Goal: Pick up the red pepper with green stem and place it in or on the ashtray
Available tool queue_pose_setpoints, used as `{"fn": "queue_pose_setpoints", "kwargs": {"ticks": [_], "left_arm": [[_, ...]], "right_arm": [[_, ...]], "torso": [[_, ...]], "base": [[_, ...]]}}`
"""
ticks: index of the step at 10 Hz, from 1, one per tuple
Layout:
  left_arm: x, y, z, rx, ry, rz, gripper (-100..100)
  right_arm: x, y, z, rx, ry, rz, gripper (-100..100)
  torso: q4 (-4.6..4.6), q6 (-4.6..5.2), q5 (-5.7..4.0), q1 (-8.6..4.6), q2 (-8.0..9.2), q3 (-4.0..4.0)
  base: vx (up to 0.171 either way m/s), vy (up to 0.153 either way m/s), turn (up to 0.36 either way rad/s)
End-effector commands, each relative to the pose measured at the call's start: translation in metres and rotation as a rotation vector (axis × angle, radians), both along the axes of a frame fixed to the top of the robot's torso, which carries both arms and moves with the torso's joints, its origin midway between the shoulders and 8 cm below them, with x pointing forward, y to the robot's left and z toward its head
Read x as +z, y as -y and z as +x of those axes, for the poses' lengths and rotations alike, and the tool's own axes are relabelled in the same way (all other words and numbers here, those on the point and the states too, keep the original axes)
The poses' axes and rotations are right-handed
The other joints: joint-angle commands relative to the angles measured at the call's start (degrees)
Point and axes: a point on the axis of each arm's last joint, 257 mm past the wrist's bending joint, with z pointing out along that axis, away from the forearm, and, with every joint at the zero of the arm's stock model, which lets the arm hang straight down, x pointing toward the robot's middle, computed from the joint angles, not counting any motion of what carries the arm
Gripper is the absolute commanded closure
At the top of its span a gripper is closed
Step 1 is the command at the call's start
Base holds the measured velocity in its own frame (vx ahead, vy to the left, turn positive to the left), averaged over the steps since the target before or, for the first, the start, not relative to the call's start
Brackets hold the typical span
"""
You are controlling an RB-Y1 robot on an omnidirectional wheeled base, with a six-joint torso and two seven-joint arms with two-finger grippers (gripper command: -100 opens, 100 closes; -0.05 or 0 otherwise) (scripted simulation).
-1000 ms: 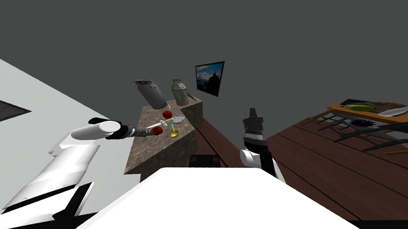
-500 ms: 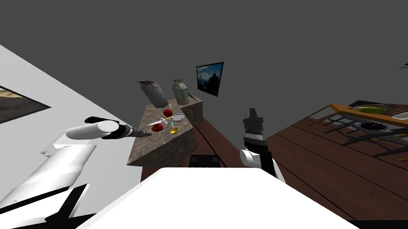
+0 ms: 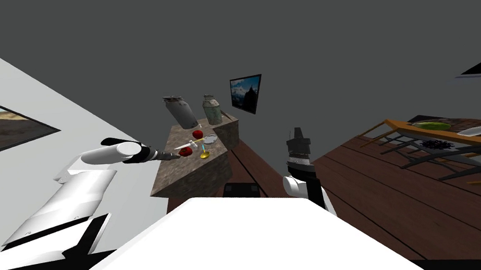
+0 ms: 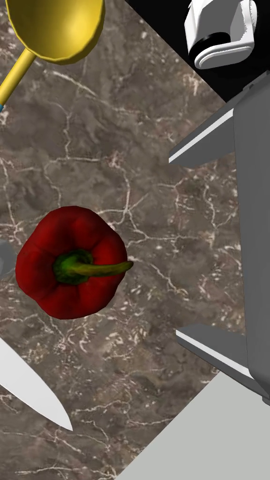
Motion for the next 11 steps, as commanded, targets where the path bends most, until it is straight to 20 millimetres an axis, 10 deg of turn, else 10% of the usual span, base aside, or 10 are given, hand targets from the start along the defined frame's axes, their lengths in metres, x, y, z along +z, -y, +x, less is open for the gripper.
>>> {"fn": "queue_pose_setpoints", "kwargs": {"ticks": [1,4,5,6,8,9,11], "left_arm": [[-0.006,0.007,0.004,0.031,0.014,-0.047,-100],[-0.012,0.013,0.006,0.05,0.022,-0.078,-100],[-0.012,0.014,0.006,0.053,0.023,-0.081,0],[-0.025,0.012,0.006,0.057,0.022,-0.078,-100],[-0.028,0.012,0.005,0.059,0.02,-0.079,-100],[-0.028,0.011,0.005,0.058,0.022,-0.078,100],[-0.028,0.012,0.005,0.058,0.022,-0.079,100]], "right_arm": [[0.0,0.0,0.0,0.0,0.0,0.0,0],[0.0,0.0,0.0,0.0,0.0,0.0,0],[0.0,0.0,0.0,0.0,0.0,0.0,0],[0.0,0.0,0.0,0.0,0.0,0.0,0],[0.0,0.0,0.0,0.0,0.0,0.0,0],[0.0,0.0,0.0,0.0,0.0,0.0,0],[0.0,0.0,0.0,0.0,0.0,0.0,0]], "torso": [[0.0,0.0,0.0,0.0,0.0,0.0],[-0.01,0.0,0.0,-0.03,-0.04,-0.02],[0.0,-0.02,-0.03,-0.2,0.02,0.01],[0.02,-0.02,-0.07,-0.34,0.07,0.04],[-0.02,0.0,-0.09,-0.42,-0.07,-0.04],[0.0,-0.01,-0.1,-0.42,-0.01,-0.01],[0.01,-0.01,-0.09,-0.4,0.08,0.04]], "base": [[0.04,0.107,-0.085],[0.029,0.079,-0.052],[0.003,0.009,0.001],[0.033,-0.002,-0.029],[0.04,-0.002,-0.023],[0.0,0.0,0.0],[0.0,0.0,0.0]]}}
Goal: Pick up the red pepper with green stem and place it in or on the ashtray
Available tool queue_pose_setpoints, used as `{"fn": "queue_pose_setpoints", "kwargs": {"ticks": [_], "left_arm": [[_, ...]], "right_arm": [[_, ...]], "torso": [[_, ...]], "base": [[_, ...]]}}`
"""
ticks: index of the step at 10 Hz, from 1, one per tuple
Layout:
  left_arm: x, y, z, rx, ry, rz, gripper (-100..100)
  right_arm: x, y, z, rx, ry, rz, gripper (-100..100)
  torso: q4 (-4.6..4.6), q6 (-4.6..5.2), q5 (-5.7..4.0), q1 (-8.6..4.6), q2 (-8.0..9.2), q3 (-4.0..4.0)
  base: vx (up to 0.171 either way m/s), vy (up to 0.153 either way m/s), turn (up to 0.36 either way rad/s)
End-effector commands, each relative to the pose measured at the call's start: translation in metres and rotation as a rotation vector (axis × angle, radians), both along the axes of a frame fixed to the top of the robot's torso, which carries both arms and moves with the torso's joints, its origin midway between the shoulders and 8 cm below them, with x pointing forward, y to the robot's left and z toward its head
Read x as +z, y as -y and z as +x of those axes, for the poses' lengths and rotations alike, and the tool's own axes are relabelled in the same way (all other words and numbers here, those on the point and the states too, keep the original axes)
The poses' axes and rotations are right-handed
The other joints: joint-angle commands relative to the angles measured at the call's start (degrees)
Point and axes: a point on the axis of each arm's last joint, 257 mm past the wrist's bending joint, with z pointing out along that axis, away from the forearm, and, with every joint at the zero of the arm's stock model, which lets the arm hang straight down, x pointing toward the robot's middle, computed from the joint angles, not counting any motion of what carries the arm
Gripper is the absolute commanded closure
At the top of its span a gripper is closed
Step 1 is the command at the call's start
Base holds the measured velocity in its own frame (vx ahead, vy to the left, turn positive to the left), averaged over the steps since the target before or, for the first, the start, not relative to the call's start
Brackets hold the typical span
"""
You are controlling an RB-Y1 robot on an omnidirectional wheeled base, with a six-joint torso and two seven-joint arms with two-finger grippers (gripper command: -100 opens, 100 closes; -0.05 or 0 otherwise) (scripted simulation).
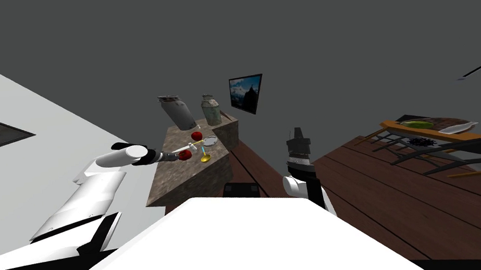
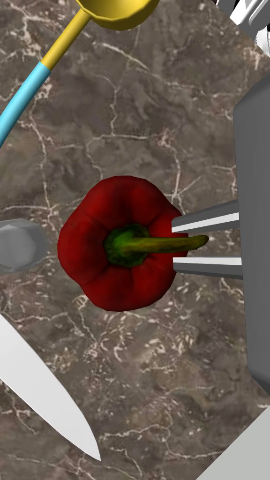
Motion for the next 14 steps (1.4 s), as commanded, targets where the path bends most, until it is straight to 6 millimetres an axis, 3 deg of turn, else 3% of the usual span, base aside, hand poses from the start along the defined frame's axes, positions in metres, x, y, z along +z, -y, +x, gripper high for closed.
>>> {"fn": "queue_pose_setpoints", "kwargs": {"ticks": [1,2,3,4,5,6,7,14], "left_arm": [[0.0,0.0,0.0,0.0,0.0,0.0,100],[0.0,0.0,0.0,0.0,0.0,0.0,100],[0.0,0.0,0.0,0.0,0.0,0.0,0],[0.015,0.002,0.001,-0.005,0.002,-0.001,100],[0.009,0.0,0.002,-0.004,0.003,0.0,100],[0.011,0.0,0.002,-0.003,0.003,0.0,0],[0.013,-0.005,0.011,-0.011,0.038,0.028,100],[0.036,-0.019,0.058,-0.041,0.207,0.135,100]], "right_arm": [[0.0,0.0,0.0,0.0,0.0,0.0,0],[0.0,0.0,0.0,0.0,0.0,0.0,0],[0.0,0.0,0.0,0.0,0.0,0.0,0],[0.0,0.0,0.0,0.0,0.0,0.0,0],[0.0,0.0,0.0,0.0,0.0,0.0,0],[0.0,0.0,0.0,0.0,0.0,0.0,0],[0.0,0.0,0.0,0.0,0.0,0.0,0],[0.0,0.0,0.0,0.0,0.0,0.0,0]], "torso": [[0.0,0.0,0.0,0.0,0.0,0.0],[0.0,0.0,0.0,0.0,0.0,0.0],[0.0,0.01,0.0,0.01,0.0,0.0],[0.0,0.01,0.0,0.01,0.0,0.0],[0.05,-0.03,-0.06,-0.02,0.14,0.09],[0.03,-0.01,-0.02,-0.02,0.13,0.08],[0.03,0.0,-0.03,-0.02,0.07,0.05],[0.25,-0.02,-0.27,-0.6,0.77,0.49]], "base": [[0.0,0.0,0.0],[0.0,0.0,0.0],[0.0,0.0,0.0],[-0.038,-0.001,0.043],[-0.022,0.002,0.014],[0.0,0.0,0.0],[-0.099,-0.033,0.015],[-0.148,-0.083,0.015]]}}
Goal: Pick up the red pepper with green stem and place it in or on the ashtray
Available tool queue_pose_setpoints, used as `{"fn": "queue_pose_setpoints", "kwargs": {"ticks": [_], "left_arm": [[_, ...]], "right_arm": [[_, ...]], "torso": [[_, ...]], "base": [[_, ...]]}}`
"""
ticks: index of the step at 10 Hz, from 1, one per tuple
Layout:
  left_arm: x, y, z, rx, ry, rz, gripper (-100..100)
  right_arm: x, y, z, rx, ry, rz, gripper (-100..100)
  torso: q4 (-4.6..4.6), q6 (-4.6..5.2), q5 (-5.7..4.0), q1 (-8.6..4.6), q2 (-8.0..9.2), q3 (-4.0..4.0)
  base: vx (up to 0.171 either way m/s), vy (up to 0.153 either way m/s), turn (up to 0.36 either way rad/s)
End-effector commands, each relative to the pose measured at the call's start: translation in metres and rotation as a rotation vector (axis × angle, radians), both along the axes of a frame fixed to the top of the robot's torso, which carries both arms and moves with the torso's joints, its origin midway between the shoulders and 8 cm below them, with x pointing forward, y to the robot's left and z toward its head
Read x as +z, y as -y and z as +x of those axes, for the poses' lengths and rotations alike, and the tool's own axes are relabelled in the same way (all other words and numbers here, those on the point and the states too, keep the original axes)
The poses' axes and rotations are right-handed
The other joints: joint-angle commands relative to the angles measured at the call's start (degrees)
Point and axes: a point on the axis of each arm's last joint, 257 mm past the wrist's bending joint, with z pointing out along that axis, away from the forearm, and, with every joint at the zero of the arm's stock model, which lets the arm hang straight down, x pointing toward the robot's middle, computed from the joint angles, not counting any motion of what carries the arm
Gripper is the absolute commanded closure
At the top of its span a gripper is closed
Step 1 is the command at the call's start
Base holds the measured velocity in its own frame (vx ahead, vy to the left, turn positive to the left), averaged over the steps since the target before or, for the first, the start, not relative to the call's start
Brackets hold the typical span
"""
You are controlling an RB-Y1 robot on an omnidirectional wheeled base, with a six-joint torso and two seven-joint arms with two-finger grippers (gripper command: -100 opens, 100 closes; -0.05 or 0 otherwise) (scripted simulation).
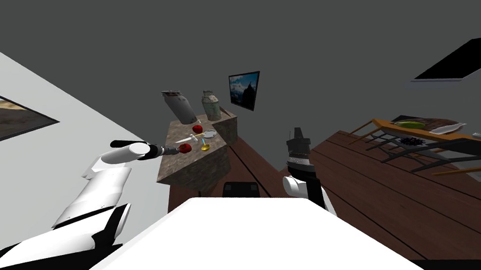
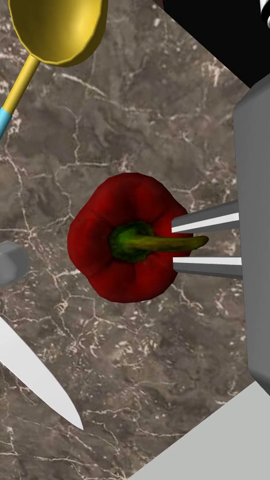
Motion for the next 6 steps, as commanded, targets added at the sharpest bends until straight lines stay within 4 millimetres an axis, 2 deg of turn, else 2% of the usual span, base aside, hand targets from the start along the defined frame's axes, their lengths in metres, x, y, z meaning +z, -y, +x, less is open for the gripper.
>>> {"fn": "queue_pose_setpoints", "kwargs": {"ticks": [1,3,4,6], "left_arm": [[0.003,-0.002,0.006,-0.003,0.028,0.018,100],[0.012,-0.005,0.021,-0.011,0.084,0.054,100],[0.013,-0.006,0.022,-0.01,0.089,0.057,100],[0.022,-0.009,0.037,-0.016,0.148,0.098,100]], "right_arm": [[0.0,0.0,0.0,0.0,0.0,0.0,0],[0.0,0.0,0.0,0.0,0.0,0.0,0],[0.0,0.0,0.0,0.0,0.0,0.0,0],[0.0,0.0,0.0,0.0,0.0,0.0,0]], "torso": [[0.0,0.0,0.0,0.0,0.0,0.0],[-0.02,0.02,-0.02,0.09,-0.27,-0.13],[-0.02,0.03,-0.03,0.06,-0.25,-0.13],[0.0,0.01,-0.05,0.07,-0.21,-0.09]], "base": [[-0.118,-0.065,0.007],[-0.094,-0.07,0.016],[-0.099,-0.061,0.0],[-0.132,-0.068,0.009]]}}
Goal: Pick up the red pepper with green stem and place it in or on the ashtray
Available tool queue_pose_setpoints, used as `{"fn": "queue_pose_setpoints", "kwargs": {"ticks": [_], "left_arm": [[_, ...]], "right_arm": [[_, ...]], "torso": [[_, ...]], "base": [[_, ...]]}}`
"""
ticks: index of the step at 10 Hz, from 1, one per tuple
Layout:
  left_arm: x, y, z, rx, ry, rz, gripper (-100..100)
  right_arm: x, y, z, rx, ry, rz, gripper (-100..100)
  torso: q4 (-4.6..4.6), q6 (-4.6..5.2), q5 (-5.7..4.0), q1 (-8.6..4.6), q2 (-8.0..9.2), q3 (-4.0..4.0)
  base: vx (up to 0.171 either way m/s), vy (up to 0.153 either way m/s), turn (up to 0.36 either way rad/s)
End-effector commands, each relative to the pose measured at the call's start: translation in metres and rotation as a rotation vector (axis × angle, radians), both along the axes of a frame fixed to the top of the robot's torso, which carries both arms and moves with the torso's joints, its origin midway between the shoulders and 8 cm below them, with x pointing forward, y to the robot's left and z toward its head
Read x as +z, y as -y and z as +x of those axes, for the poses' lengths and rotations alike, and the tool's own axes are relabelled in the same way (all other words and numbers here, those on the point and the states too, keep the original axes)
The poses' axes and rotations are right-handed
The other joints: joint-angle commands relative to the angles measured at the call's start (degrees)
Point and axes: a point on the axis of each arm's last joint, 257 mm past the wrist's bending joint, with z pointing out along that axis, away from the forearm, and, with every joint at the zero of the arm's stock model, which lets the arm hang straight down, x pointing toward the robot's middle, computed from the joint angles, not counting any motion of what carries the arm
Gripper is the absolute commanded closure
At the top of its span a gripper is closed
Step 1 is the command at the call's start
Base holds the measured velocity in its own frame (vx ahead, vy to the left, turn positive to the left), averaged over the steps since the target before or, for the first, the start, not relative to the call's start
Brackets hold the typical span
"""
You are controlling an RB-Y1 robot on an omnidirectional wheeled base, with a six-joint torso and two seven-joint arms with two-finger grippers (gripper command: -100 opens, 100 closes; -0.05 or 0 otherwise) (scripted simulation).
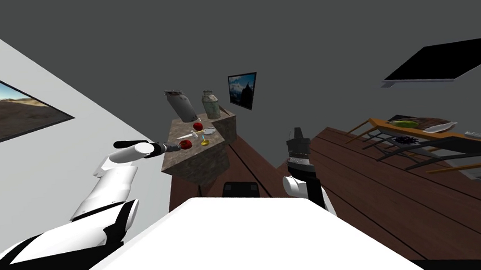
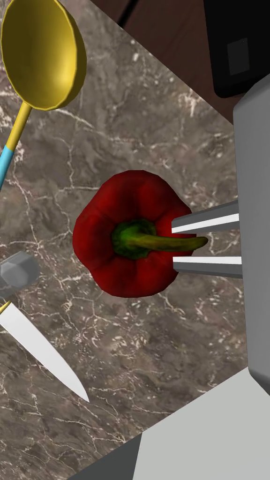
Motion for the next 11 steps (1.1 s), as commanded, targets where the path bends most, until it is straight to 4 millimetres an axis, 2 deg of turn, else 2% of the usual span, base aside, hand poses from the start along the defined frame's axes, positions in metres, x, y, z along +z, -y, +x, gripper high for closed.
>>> {"fn": "queue_pose_setpoints", "kwargs": {"ticks": [1,7,11], "left_arm": [[0.009,-0.003,0.012,-0.005,0.045,0.037,100],[0.025,-0.012,0.037,-0.013,0.141,0.152,100],[0.032,-0.018,0.047,-0.015,0.184,0.231,100]], "right_arm": [[0.0,0.0,0.0,0.0,0.0,0.0,0],[0.0,0.0,0.0,0.0,0.0,0.0,0],[0.0,0.0,0.0,0.0,0.0,0.0,0]], "torso": [[0.0,0.0,0.0,0.0,0.0,0.0],[0.04,0.04,-0.11,-0.03,-0.2,-0.07],[0.06,0.08,-0.15,-0.01,-0.29,-0.1]], "base": [[-0.144,-0.084,0.003],[-0.09,-0.059,-0.02],[-0.043,-0.024,-0.048]]}}
